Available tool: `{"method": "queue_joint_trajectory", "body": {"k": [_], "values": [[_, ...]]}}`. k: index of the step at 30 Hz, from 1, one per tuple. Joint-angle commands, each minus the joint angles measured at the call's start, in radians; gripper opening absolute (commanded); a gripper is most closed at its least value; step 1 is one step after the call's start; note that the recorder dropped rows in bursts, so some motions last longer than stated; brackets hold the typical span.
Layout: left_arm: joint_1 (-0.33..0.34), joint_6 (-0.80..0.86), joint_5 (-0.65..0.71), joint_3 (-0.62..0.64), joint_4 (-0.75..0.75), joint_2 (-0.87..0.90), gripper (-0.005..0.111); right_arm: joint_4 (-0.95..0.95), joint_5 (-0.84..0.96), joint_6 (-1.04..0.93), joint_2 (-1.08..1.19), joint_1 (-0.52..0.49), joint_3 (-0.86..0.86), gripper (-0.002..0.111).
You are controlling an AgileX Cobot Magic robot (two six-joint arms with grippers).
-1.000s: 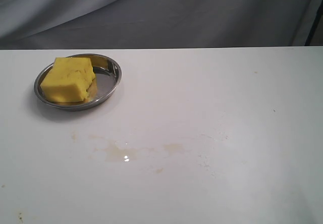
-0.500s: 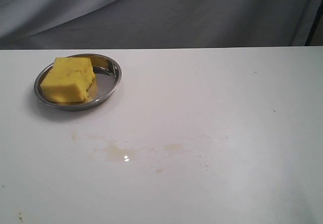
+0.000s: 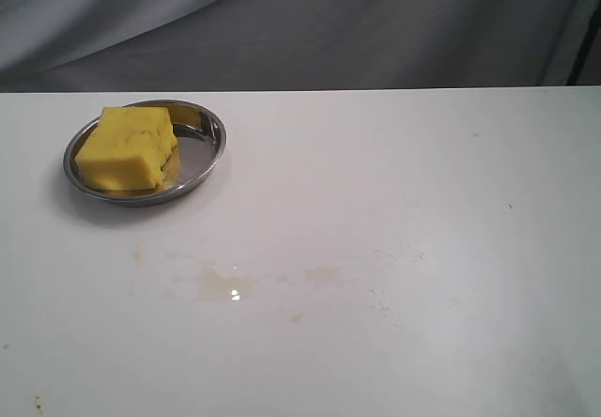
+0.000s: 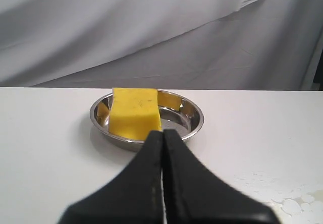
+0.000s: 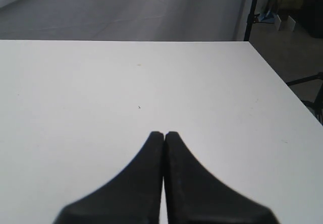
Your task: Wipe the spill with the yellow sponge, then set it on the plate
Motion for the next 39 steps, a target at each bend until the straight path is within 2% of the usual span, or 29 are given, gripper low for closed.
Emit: {"method": "queue_joint_trajectory", "body": {"k": [1, 3, 7, 13, 19, 24, 39], "values": [[-0.005, -0.014, -0.01, 0.006, 0.02, -0.003, 0.0, 0.004, -0.004, -0.01, -0.005, 0.001, 0.004, 0.0], [-0.005, -0.014, -0.001, 0.006, 0.043, -0.003, 0.0, 0.004, -0.004, -0.01, -0.005, 0.001, 0.004, 0.0], [-0.005, -0.012, 0.131, 0.006, 0.074, -0.003, 0.0, 0.004, -0.004, -0.01, -0.005, 0.001, 0.004, 0.0], [0.001, -0.006, 0.173, 0.006, 0.129, -0.003, 0.0, 0.004, -0.004, -0.01, -0.005, 0.001, 0.004, 0.0], [0.175, -0.015, 0.169, 0.006, 0.119, -0.003, 0.0, 0.004, -0.004, -0.01, -0.005, 0.001, 0.004, 0.0], [0.244, -0.015, 0.167, 0.006, 0.119, -0.003, 0.0, 0.004, -0.004, -0.01, -0.005, 0.001, 0.004, 0.0], [0.25, -0.011, 0.165, 0.006, 0.124, -0.003, 0.0, 0.004, -0.004, -0.01, -0.005, 0.001, 0.004, 0.0]]}}
